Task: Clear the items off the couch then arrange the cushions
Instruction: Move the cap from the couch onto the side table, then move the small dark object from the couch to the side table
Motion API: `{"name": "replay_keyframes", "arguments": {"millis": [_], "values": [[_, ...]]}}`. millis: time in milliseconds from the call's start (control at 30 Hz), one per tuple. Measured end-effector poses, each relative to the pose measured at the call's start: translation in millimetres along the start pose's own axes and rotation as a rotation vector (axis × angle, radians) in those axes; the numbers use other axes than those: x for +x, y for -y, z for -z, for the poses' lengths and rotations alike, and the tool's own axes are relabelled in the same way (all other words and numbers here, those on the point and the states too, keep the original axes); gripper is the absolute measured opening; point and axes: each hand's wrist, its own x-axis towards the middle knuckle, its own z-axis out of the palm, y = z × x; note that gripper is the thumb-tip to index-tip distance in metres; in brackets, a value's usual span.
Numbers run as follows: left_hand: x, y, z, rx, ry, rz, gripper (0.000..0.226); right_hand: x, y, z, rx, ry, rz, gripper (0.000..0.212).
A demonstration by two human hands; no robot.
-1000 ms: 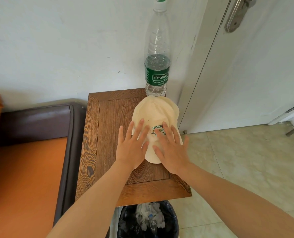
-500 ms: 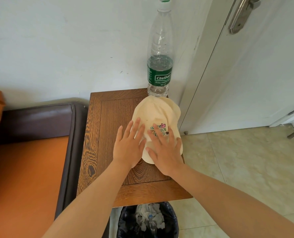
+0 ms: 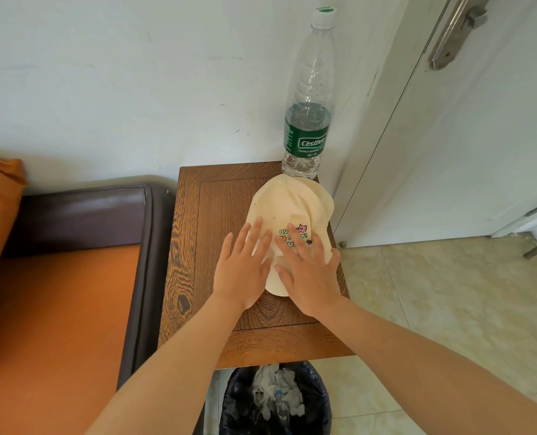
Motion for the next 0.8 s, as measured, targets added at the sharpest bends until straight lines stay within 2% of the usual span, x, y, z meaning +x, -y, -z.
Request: {"name": "replay_keyframes", "arguments": {"millis": [167,467,800], "values": [[-14,4,14,-0.025,0.021,-0.016,0.056,-8,9,15,-0.094,-0.017,-0.033,0.052],[-62,50,70,0.001,0.048,0.004,0.055,-29,87,41,-0.100,-0.089,0.107,0.050],[-180,135,121,0.116,0.073,0.243,0.057,-41,202,41,-0.077,-0.107,0.375,0.049]]}}
